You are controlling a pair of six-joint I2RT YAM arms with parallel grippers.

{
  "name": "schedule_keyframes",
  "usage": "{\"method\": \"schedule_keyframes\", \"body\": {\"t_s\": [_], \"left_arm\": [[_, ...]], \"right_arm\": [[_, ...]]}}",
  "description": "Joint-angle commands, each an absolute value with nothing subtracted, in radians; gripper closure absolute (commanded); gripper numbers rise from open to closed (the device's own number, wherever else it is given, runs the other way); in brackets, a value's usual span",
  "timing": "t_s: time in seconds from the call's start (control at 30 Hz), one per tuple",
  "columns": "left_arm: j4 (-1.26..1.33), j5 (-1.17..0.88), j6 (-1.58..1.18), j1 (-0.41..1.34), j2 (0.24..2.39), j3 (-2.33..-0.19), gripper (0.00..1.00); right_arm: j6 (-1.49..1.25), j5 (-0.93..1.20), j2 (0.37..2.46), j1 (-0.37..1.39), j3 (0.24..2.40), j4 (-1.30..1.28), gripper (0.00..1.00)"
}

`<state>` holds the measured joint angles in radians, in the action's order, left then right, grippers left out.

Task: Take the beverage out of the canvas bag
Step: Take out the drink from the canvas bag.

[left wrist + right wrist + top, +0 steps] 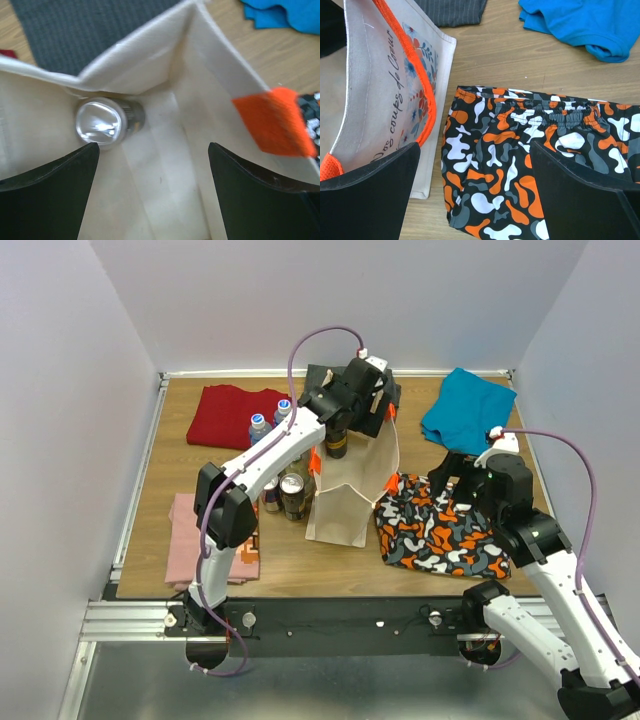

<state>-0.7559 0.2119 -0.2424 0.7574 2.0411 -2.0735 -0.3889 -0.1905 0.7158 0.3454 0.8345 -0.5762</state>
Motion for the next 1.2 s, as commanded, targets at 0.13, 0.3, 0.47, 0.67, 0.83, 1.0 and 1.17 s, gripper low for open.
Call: {"method": "schedule_keyframes", "body": {"t_s": [0.13,0.3,0.47,0.67,0.83,1.0,1.17], "left_arm": [[-0.77,0.365,-0.285,0.726,2.092,-2.089,0.01],[-0.767,0.38,-0.313,0.712,2.121,-2.082,0.01],[-0.752,0.414,-0.328,0.709,2.132,-2.066,0.01],[-0.716,0.457,-0.347,0.707,2.12,-2.033,0.01],[-0.719,0.434,-0.36,0.692,2.129,-2.036,0.01],[-0.684,0.405,-0.377,0.68,2.125,-2.0,0.01],[-0.678,0.376,-0.379,0.673,2.143,-2.003,0.01]], "right_arm": [[-0.376,-0.209,0.729,0.345,0.836,-0.56,0.01],[-0.373,-0.207,0.733,0.345,0.836,-0.56,0.01],[-0.37,-0.206,0.735,0.345,0.835,-0.557,0.01],[-0.37,-0.204,0.742,0.347,0.836,-0.557,0.01],[-0.37,-0.203,0.742,0.345,0.834,-0.557,0.01],[-0.37,-0.203,0.745,0.345,0.834,-0.557,0.01],[-0.37,-0.204,0.749,0.344,0.834,-0.557,0.01]]}}
